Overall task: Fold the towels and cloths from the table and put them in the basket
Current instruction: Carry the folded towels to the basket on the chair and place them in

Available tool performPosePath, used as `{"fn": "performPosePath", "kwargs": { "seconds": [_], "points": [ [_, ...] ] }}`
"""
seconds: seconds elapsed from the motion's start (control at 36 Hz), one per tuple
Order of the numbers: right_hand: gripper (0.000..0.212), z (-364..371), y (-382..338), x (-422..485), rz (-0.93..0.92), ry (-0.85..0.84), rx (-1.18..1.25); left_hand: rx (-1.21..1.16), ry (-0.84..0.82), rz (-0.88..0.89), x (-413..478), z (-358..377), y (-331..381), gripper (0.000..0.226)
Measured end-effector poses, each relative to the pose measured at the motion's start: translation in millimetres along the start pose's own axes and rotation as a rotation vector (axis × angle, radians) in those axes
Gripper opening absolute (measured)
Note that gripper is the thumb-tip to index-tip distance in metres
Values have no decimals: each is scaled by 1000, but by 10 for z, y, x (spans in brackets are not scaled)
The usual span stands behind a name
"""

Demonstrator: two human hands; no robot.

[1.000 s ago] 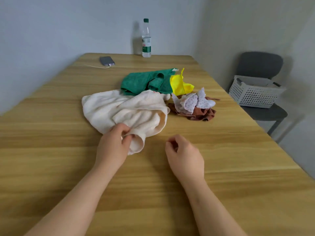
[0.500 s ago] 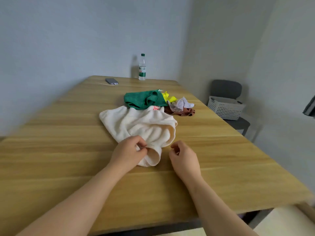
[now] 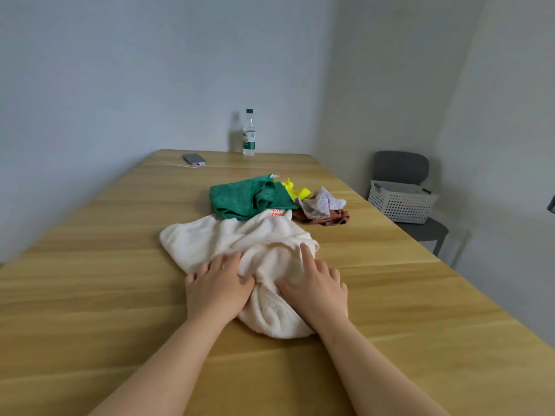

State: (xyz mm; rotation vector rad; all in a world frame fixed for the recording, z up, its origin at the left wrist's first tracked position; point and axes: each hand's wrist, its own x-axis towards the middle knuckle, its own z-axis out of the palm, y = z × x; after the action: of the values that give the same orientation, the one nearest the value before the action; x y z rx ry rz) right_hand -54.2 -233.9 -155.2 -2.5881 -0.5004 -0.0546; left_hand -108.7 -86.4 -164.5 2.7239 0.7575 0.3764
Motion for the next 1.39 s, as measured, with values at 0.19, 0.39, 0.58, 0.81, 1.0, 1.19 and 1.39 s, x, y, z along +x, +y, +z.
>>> {"fn": "performPosePath", "kwargs": {
  "seconds": [0.19, 0.39, 0.58, 0.81, 1.0, 1.19, 1.39],
  "points": [
    [39, 58, 36, 151, -21, 63, -52, 127, -21, -1, 360, 2, 45, 50],
    [24, 60, 89, 174, -60, 160, 160, -257, 88, 33, 413, 50, 104, 24],
    [14, -31, 20, 164, -138, 198, 557, -1010, 183, 16, 339, -112, 236, 20],
    [12, -910, -653, 229, -251, 267, 826, -1086, 336, 176, 559, -1330, 570, 18],
    [13, -1691, -1133, 29, -337, 437, 884, -1193, 466, 302, 280, -2265, 903, 17],
    [17, -2105, -1179, -373, -402, 589, 968, -1261, 468, 414, -199, -2630, 993, 17],
    [30, -1899, -672, -581, -265, 501, 778, -1130, -3, 246, -406, -2172, 739, 42]
  ]
}}
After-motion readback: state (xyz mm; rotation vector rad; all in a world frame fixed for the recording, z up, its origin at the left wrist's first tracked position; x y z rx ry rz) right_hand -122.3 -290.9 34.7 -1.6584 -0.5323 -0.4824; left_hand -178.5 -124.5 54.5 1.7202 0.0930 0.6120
